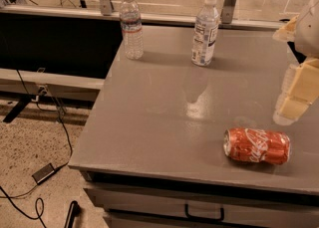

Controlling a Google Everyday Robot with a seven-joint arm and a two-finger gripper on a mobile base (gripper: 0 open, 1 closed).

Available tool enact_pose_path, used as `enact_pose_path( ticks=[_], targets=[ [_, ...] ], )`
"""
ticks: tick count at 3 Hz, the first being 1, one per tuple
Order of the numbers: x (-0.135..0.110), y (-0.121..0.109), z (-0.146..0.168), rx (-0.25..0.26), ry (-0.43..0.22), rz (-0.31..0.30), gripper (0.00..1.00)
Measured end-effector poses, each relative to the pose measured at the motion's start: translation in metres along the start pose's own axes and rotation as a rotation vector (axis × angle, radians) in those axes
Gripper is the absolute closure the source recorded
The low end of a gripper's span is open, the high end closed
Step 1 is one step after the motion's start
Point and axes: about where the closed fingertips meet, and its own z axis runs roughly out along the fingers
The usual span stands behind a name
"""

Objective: Place coke can upright

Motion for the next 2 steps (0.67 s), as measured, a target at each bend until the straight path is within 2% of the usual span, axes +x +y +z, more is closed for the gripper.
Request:
enact_pose_path(
  ticks=[2],
  targets=[
    [-0.0022,0.0045,-0.0001,0.012,0.022,-0.005,0.00]
  ],
)
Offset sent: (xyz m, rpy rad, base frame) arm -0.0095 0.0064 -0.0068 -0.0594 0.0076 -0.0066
